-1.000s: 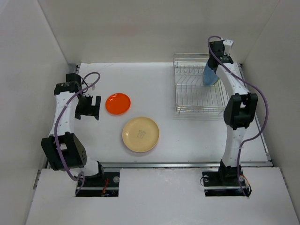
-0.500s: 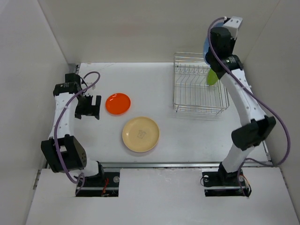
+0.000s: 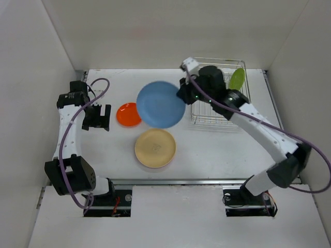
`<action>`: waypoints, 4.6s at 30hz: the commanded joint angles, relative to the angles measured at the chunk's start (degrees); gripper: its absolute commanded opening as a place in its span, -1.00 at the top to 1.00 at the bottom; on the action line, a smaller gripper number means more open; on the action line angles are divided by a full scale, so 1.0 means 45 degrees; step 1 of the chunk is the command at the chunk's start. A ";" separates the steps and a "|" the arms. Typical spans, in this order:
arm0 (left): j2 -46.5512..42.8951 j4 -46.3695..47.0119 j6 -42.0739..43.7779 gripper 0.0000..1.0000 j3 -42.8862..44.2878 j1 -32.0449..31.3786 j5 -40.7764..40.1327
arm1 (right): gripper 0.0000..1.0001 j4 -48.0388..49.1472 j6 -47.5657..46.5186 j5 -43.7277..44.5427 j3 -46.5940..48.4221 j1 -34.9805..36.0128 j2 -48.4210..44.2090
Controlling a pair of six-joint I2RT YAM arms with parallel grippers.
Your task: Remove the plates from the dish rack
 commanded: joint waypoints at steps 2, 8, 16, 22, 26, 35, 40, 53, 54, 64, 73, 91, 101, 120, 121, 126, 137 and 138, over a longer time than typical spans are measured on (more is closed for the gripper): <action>-0.0490 -0.0310 0.0031 -0.86 -0.0013 -0.0025 0.0056 | 1.00 -0.0254 0.0437 -0.5713 -0.0602 0.0379 0.1655; -0.0724 -0.0310 0.0673 -0.86 -0.0423 -0.0025 0.1361 | 1.00 -0.0526 0.0593 -0.6770 -0.0466 0.0380 0.4371; -0.0607 -0.0234 0.1887 -0.86 -0.1302 -0.0025 0.3200 | 0.99 -0.0645 0.0593 -0.6262 -0.0719 0.0380 0.6032; -0.0490 0.0061 0.1887 -0.86 -0.1595 -0.0025 0.2790 | 0.20 -0.0527 0.0593 -0.5152 -0.0954 0.0632 0.6151; -0.0490 0.0061 0.1887 -0.86 -0.1595 -0.0025 0.2673 | -0.33 -0.1268 0.0320 -0.3749 -0.0954 0.1061 0.6035; -0.0490 -0.0055 0.1770 -0.88 -0.1478 -0.0025 0.2557 | -0.74 -0.2500 0.1428 0.1448 -0.0700 0.1922 0.4239; -0.0374 -0.0056 0.1770 -0.88 -0.1361 -0.0025 0.2439 | -0.88 -0.2363 0.2779 0.3211 0.0018 0.0228 0.2774; 0.0349 0.0314 0.1536 -0.93 -0.1244 -0.0025 0.2321 | -0.31 -0.2659 0.3796 0.6256 0.6194 -0.6826 0.6501; 0.0466 0.0315 0.1535 -0.93 -0.1244 -0.0025 0.2321 | -0.31 -0.2424 0.3912 0.6528 0.6349 -0.7176 0.6657; 0.1931 0.0608 0.1184 -0.99 -0.0638 -0.0025 0.1911 | -0.19 -0.1211 0.4226 0.6959 0.6624 -0.8058 0.8708; 0.2049 0.0608 0.1066 -0.99 -0.0521 -0.0025 0.2048 | 0.50 -0.0549 0.3954 0.6414 0.6253 -0.8312 0.9413; 0.1268 -0.0368 0.1457 -0.99 0.0005 -0.0142 0.3626 | 1.00 -0.0039 0.0711 1.1725 0.5141 -0.5932 0.4436; -0.0156 -0.0368 0.1340 -0.99 0.0943 -0.0142 0.6792 | 1.00 0.1867 0.2661 0.0781 -0.0305 -0.2864 0.0819; 0.1443 0.0647 0.0832 -0.72 0.0807 -0.0435 0.5700 | 1.00 0.8242 0.6550 -0.8176 -0.0819 0.0944 0.5760; 0.1618 0.0647 0.0832 -0.65 0.0807 -0.0435 0.5700 | 1.00 0.8242 0.6550 -0.8176 -0.0817 0.0946 0.5915; 0.1756 0.0395 0.0695 0.09 0.0807 -0.0435 0.5816 | 1.00 0.8242 0.6550 -0.8176 -0.0701 0.1063 0.6034; 0.2244 0.0022 0.0677 1.00 0.0942 -0.0435 0.6149 | 1.00 0.7405 0.6278 -0.7437 -0.0311 0.1063 0.6151; 0.2438 0.0022 0.0676 1.00 0.1060 -0.0435 0.6149 | 0.93 0.7132 0.6277 -0.7279 0.0000 0.1063 0.6151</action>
